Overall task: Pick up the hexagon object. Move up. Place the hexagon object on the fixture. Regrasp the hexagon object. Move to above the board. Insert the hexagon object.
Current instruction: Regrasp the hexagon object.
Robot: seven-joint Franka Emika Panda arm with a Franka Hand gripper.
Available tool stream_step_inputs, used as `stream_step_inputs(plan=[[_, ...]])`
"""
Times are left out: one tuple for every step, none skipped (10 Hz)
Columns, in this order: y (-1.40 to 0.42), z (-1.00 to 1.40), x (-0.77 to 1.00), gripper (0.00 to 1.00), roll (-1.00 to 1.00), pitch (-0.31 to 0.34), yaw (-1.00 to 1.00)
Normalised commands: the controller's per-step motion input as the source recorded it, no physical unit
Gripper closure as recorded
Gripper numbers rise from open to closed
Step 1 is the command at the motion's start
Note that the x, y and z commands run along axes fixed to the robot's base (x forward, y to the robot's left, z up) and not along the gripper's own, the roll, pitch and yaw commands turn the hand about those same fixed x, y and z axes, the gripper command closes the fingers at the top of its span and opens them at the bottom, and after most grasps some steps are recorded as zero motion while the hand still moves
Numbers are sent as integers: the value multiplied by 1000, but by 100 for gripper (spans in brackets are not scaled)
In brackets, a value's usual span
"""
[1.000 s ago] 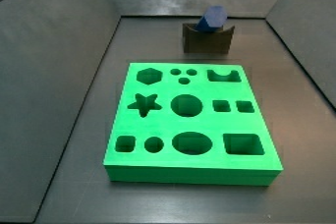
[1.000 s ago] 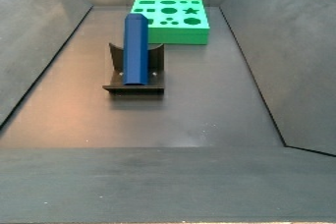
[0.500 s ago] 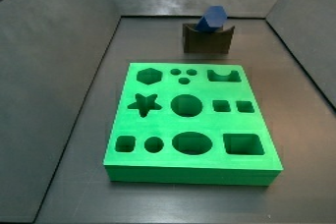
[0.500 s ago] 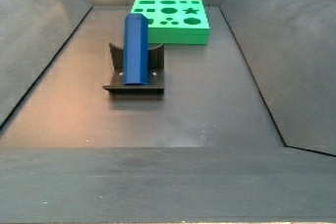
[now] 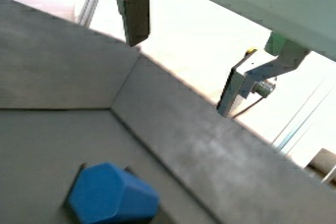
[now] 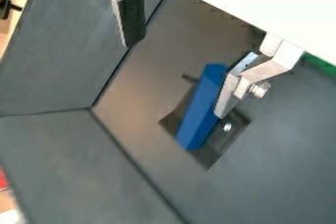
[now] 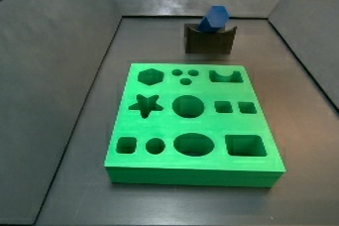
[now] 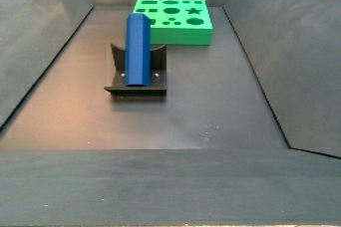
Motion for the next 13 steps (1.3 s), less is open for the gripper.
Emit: stream_step_inputs(plan=[[-50,-8,103,0,587,166,132],[-42,-5,99,0,350,147,161],[-36,4,91,0,234,122,177],[49,-1000,31,0,201,140,131],[49,-1000,30,0,185,117,135],[44,-1000,40,0,170,79,148],[37,-1000,59,0,118,19,156],[35,-1000,67,0,99,0,151],[31,-1000,80,0,82,-26,139],[26,-1000,95,0,76,-56,111],[23,-1000,103,0,80,-74,90],[19,-1000,114,0,80,-83,65],[13,-972,126,0,79,-78,37]])
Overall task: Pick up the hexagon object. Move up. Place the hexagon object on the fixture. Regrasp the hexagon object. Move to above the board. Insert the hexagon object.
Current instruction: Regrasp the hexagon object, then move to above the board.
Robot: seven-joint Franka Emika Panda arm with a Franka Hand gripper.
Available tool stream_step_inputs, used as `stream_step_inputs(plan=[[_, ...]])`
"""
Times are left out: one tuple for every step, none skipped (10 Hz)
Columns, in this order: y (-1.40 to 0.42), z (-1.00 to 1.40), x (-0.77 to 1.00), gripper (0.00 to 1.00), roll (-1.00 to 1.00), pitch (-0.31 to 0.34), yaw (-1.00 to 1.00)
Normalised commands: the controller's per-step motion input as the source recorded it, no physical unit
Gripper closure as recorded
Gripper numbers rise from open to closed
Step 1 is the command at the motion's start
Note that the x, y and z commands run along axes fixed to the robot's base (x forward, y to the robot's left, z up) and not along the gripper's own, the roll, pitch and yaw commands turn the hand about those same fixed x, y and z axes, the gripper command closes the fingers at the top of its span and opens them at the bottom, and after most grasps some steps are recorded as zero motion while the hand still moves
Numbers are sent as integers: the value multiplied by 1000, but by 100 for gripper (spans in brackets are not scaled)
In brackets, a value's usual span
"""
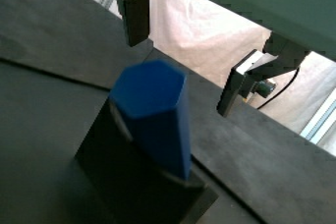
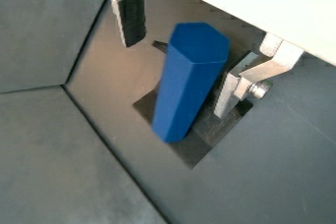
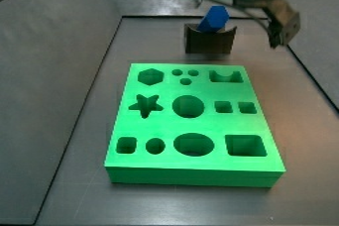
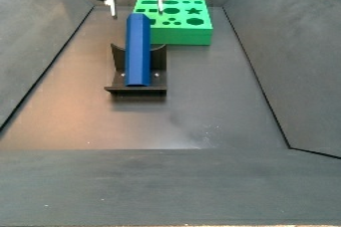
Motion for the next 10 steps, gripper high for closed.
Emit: stream_step_inputs(plan=[[9,-804,115,0,80,-69,16],[1,-638,100,0,81,-58,2],[-2,-476,92,0,82,-41,-5],[-1,-276,90,0,77,-21,-13],[0,0,0,100,0,0,0],[-115,1000,57,100,-164,110,-23],[-114,1000,56,100,-162,115,-21],[-102,1000,48,100,-129,131,6],[-99,1000,46,100,-111,131,22],[-95,1000,43,100,-74,124,52]])
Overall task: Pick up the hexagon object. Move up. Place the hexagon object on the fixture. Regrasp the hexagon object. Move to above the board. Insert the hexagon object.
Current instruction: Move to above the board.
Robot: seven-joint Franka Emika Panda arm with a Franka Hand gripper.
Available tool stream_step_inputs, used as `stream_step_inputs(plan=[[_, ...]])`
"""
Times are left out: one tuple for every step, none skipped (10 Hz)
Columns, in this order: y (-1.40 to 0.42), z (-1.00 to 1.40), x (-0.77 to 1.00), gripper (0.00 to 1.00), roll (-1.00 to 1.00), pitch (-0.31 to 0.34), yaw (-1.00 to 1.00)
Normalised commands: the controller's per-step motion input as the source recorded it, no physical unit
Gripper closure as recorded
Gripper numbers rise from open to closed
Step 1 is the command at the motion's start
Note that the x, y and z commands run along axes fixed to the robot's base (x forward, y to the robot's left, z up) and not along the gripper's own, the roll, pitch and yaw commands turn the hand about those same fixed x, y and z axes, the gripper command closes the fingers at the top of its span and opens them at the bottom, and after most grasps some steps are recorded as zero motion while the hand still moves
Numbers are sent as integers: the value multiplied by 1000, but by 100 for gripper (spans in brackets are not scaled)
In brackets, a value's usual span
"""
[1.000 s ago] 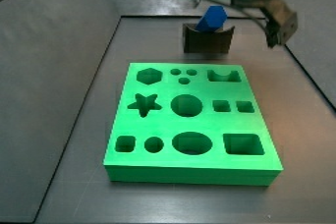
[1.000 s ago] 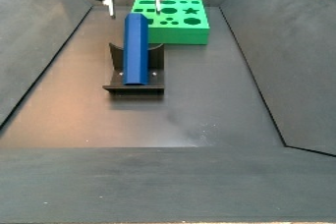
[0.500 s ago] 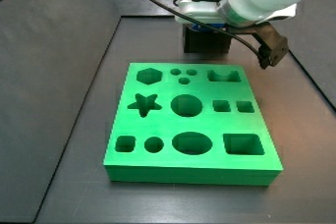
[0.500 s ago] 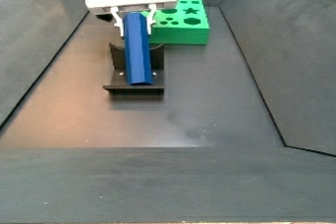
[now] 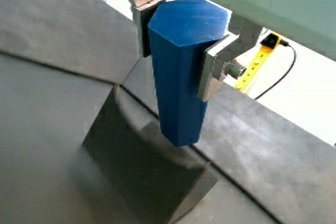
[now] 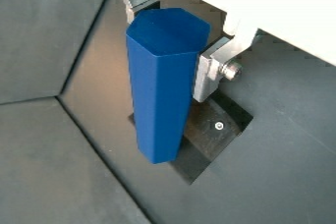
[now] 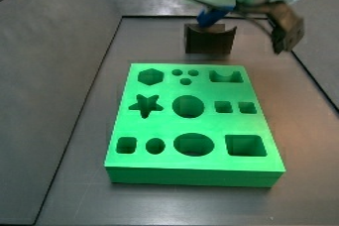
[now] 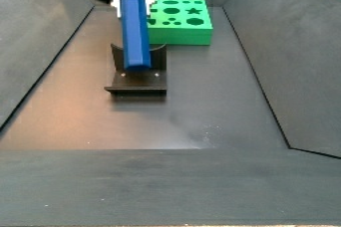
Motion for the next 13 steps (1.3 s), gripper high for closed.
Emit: stream_step_inputs(plan=[[-92,1000,42,100,-54,123,68],[-90,1000,43,100,-42,118,79],[-88,1000,44,100,-30,119,87],[-85,1000,48,100,-21,117,93],[-82,1000,51,100,-20,116,97],[-75,1000,55,100,-21,113,98],[-73,1000,55,100,-22,109,98],[-72,1000,54,100,-19,101,99],[-66,1000,53,100,-23,94,99],[-51,863,48,100,-30,95,96],[-42,756,44,100,-33,93,94],[-29,539,36,100,-35,92,88],[-26,380,31,100,-36,93,86]])
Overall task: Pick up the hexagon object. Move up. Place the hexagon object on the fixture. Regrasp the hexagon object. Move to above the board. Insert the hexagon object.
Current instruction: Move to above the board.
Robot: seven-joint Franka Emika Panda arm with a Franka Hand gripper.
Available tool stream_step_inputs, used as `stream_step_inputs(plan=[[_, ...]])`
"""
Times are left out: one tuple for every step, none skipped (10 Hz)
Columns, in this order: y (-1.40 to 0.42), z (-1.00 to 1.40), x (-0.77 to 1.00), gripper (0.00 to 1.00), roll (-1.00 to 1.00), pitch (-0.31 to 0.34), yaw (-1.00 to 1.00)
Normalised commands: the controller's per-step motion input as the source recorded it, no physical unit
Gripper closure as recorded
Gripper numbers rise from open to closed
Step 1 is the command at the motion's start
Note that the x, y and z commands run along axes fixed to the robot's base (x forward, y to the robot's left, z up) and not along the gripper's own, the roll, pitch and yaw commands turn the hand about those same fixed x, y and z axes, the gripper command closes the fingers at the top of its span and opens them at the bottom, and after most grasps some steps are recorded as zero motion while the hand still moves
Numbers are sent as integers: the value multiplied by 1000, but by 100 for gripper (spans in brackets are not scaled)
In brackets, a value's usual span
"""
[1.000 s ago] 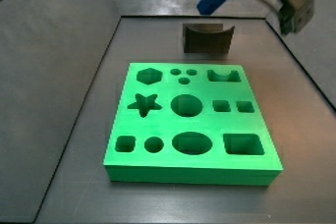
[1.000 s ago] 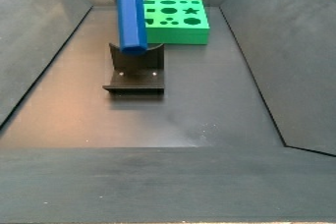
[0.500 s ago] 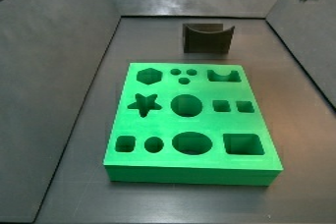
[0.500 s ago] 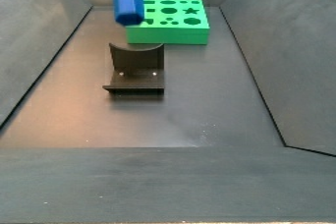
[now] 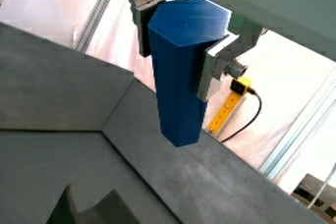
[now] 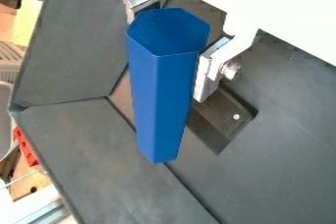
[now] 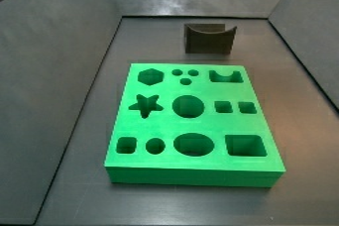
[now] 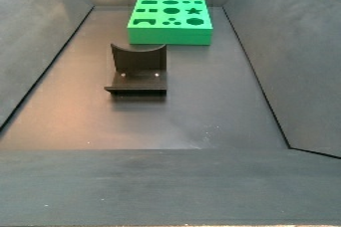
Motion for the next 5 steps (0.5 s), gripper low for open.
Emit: stream_step_inputs(plan=[[-1000,286,-847,100,-1000,-74,-76],[-1000,237,-851,100,-1000,-78,-77],[-1000,258,-934,100,-1000,-112,-78],[-1000,243,-966,100,-1000,-117,-76],[-991,243,-1000,100,-1000,-130,-79]])
